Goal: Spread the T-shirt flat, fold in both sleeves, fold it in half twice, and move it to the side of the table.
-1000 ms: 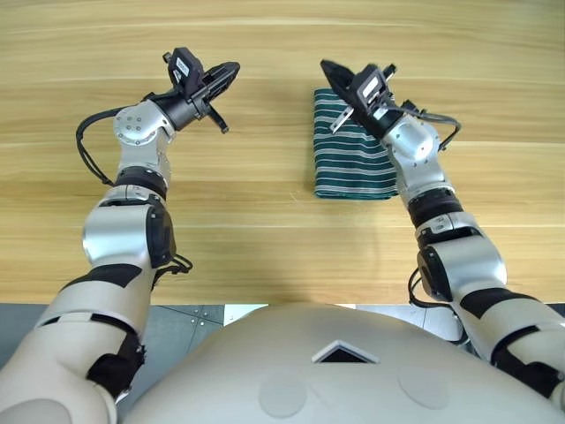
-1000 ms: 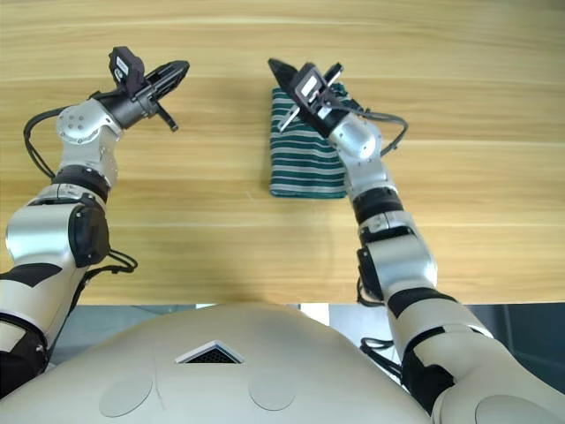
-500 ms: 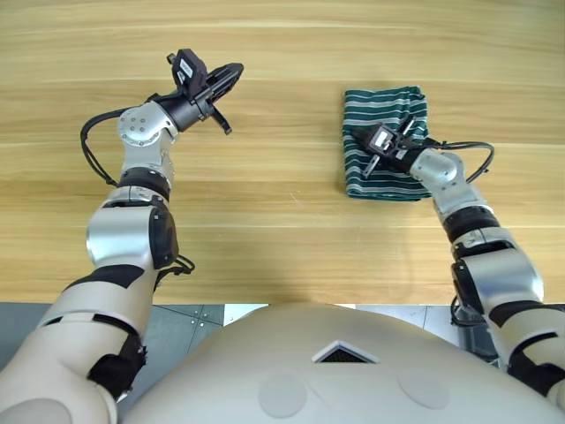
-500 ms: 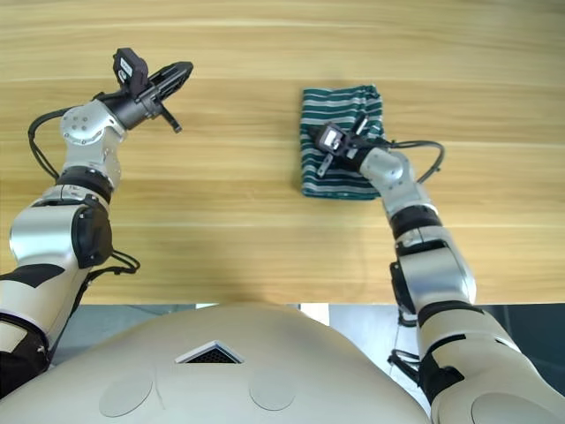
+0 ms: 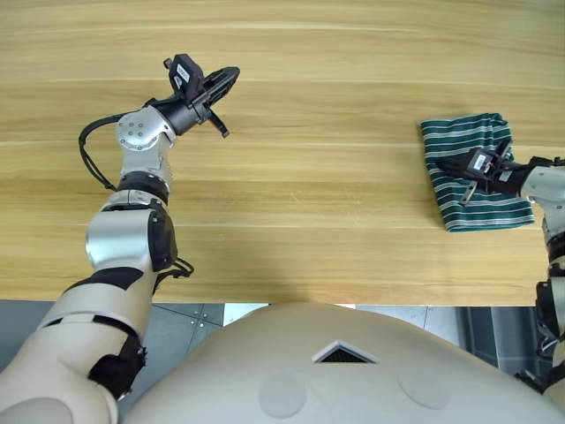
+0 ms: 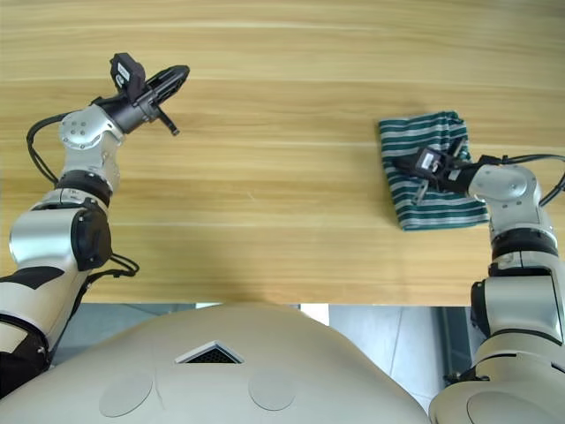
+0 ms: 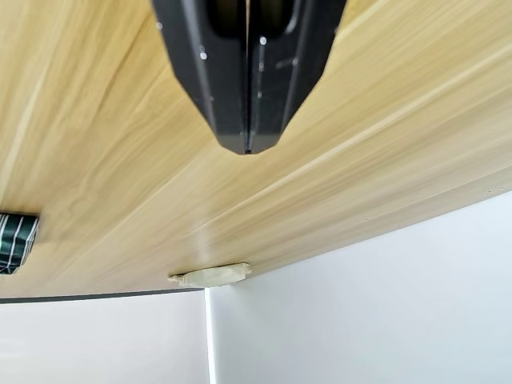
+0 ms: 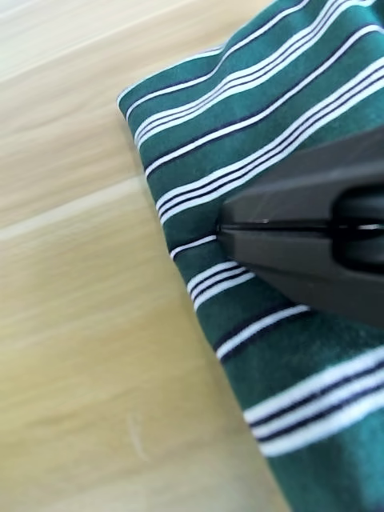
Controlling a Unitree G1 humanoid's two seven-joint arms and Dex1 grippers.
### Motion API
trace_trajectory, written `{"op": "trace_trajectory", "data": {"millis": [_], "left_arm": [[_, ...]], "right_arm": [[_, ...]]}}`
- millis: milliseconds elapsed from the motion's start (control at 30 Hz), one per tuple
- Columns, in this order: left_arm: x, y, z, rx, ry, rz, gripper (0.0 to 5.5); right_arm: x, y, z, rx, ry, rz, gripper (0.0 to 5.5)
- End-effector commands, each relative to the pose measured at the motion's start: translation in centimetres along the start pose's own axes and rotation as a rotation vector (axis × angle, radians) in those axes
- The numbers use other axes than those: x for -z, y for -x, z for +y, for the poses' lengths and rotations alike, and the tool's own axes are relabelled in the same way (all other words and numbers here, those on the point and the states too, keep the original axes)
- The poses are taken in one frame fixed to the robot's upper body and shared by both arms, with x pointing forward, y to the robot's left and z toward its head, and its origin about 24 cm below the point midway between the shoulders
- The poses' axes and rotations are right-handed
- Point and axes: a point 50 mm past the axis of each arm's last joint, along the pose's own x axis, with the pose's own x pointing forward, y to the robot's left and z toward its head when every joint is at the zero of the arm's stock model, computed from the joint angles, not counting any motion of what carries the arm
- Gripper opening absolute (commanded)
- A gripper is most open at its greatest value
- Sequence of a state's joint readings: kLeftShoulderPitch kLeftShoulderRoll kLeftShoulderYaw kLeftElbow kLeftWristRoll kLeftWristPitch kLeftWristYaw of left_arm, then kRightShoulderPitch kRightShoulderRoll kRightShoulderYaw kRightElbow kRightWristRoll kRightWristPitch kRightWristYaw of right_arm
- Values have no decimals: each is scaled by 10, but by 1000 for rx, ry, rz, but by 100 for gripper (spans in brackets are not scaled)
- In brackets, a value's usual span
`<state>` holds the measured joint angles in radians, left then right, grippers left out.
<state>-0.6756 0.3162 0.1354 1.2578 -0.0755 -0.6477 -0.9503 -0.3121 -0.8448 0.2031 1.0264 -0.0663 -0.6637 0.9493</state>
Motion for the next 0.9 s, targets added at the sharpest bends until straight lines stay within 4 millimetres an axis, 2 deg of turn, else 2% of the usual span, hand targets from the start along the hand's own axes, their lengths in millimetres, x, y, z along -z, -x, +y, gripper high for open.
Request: {"op": "trace_trajectory", "data": {"millis": [33, 133, 167, 233, 300, 367, 533, 700, 800, 900], "left_arm": [[-2, 1, 2, -5, -13, -4, 0], [-1, 1, 2, -6, -16, -3, 0], [-2, 3, 3, -9, -21, -6, 0], [-5, 5, 7, -22, -30, -19, 0], [-15, 7, 16, -58, -47, -63, 0], [-24, 9, 24, -89, -62, -110, 0], [-41, 10, 35, -143, -99, -184, 0], [-60, -5, 49, -249, -163, -133, 0], [-74, -5, 62, -365, -159, -179, 0], [-70, 2, 62, -433, -133, -220, 0]], "right_arm": [[16, 10, 15, -87, -56, 69, 2], [5, 4, 11, -73, -21, 14, 2], [-5, 3, 1, -14, 0, -31, 2], [-27, 4, -20, 109, 36, -142, 2], [-59, 6, -46, 273, 80, -277, 2], [-83, 2, -57, 352, 115, -363, 2], [-136, -32, -61, 379, 152, -526, 2], [-187, -62, -88, 527, -21, -692, 2], [-203, -69, -90, 582, -96, -782, 2], [-210, -80, -81, 573, -155, -844, 2]]}}
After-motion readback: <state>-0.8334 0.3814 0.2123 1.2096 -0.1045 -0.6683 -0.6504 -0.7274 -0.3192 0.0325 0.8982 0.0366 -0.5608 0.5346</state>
